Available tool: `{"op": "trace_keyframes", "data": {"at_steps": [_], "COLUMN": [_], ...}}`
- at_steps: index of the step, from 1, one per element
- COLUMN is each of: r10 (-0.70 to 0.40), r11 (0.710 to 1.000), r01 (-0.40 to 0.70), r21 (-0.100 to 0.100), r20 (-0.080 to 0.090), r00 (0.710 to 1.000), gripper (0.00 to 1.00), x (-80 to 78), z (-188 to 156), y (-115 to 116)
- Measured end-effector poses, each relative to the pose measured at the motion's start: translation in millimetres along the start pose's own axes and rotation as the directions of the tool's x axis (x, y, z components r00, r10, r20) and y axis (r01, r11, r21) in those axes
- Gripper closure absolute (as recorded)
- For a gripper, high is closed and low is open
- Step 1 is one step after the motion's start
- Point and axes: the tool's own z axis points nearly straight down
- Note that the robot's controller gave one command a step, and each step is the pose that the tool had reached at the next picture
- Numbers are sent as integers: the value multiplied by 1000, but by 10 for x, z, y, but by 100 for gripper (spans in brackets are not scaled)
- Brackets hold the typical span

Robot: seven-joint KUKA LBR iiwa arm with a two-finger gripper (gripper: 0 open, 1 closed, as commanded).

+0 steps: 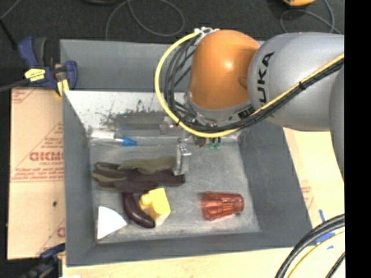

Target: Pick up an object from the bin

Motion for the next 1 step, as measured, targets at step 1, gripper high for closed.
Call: {"op": "trace_keyframes", "data": {"at_steps": [1], "r10": [71], "r11": [997], "r01": [-71], "r21": [1], "r20": [-18], "r00": [997], "gripper": [0], "x": [7], "z": [656], "y": [13]}}
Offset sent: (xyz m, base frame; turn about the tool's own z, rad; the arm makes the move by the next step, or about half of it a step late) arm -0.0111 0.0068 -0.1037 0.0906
